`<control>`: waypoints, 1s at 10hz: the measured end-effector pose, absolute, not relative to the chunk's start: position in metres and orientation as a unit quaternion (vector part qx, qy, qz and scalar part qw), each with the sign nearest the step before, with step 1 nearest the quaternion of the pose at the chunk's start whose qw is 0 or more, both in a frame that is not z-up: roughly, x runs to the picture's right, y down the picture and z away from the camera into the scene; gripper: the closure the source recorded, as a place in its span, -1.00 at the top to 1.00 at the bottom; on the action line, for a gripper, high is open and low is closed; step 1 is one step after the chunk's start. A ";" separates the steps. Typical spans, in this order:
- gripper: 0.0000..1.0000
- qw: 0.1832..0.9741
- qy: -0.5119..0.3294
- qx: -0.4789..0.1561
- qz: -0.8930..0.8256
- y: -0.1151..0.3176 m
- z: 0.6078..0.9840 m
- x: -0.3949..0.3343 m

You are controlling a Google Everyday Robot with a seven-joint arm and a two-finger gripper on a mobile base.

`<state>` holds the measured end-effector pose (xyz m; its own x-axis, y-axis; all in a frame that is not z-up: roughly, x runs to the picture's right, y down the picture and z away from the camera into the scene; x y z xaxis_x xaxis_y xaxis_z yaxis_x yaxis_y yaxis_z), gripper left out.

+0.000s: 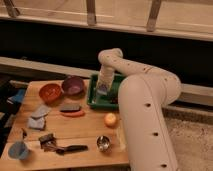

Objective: Wipe tray with sponge

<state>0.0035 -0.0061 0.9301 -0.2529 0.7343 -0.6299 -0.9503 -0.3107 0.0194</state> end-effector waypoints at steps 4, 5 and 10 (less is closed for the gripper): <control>-1.00 0.559 0.220 -0.298 0.742 0.033 0.897 -0.009; -1.00 0.556 0.227 -0.292 0.744 0.038 0.894 -0.005; -1.00 0.555 0.221 -0.260 0.758 0.000 0.924 0.012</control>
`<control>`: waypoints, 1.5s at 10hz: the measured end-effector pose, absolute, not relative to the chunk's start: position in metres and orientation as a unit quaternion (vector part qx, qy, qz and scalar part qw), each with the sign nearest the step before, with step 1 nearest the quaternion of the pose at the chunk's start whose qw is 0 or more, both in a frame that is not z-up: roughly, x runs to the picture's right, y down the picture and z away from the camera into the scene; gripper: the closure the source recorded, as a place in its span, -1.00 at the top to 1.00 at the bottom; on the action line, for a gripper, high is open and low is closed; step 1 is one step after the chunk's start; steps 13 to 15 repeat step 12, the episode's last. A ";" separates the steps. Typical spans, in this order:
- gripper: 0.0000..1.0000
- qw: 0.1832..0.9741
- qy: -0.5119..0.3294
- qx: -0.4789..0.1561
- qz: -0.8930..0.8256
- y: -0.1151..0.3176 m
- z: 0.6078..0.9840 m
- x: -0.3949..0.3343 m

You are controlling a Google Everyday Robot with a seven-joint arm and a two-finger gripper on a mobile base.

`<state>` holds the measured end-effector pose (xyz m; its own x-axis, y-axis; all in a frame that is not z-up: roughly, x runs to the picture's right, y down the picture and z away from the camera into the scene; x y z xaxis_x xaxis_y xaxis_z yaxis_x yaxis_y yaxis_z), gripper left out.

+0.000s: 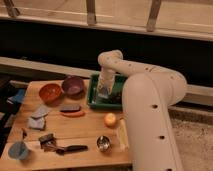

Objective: Wipe tray with sponge

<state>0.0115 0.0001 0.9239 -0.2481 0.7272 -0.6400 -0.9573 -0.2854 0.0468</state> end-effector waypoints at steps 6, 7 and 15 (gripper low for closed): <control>-1.00 0.573 0.212 -0.288 0.738 0.014 0.913 -0.014; -1.00 0.569 0.214 -0.288 0.740 0.021 0.907 -0.015; -1.00 0.552 0.231 -0.277 0.752 0.034 0.897 0.001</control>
